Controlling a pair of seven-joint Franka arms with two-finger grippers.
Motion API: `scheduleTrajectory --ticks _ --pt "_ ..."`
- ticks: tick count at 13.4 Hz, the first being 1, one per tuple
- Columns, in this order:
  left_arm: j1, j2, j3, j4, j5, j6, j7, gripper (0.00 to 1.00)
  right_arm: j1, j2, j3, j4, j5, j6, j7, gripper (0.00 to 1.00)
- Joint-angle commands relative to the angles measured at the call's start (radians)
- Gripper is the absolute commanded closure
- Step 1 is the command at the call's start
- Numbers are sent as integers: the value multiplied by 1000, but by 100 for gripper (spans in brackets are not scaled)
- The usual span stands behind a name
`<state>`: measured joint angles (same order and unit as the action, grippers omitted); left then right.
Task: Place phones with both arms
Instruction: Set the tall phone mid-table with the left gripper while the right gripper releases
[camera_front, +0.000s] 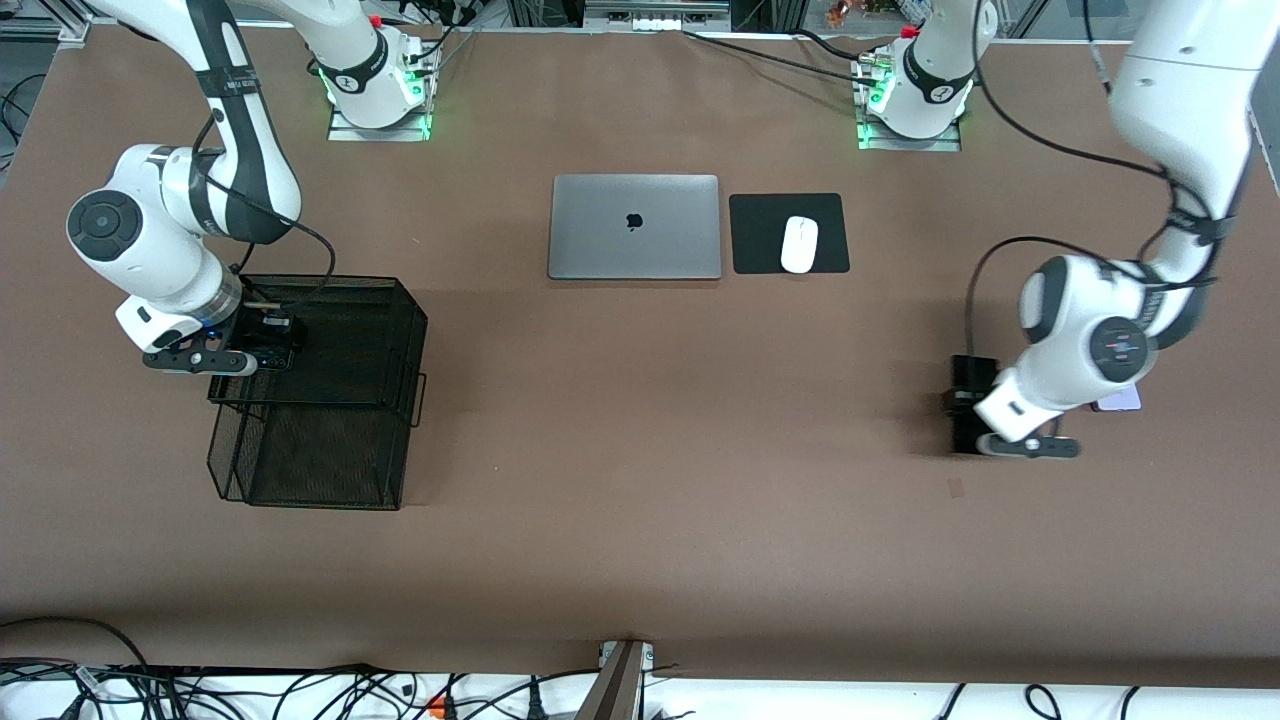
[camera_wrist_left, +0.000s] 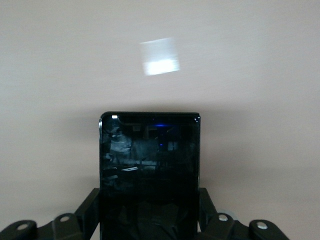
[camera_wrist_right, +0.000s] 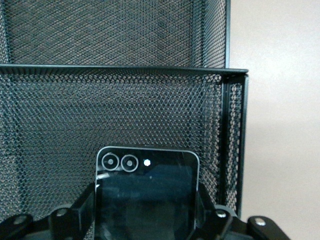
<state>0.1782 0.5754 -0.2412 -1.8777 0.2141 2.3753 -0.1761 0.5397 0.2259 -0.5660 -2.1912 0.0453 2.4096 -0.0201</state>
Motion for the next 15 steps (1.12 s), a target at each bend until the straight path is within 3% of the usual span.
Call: scheduleTrajectory --ticks 1,7,11,15 --pt "-107 44 8 80 -30 -27 -136 100 -1 -16 0 -2 25 5 -27 1" --pt "-380 110 10 222 -81 -27 -468 100 -1 -28 0 40 25 -13 -31 1" --pt "-547 205 13 383 -78 -27 -569 100 -3 -25 0 158 25 -168 -29 1" --pt "-696 262 45 471 -70 -28 -611 100 -1 -22 3 241 25 -253 -27 1"
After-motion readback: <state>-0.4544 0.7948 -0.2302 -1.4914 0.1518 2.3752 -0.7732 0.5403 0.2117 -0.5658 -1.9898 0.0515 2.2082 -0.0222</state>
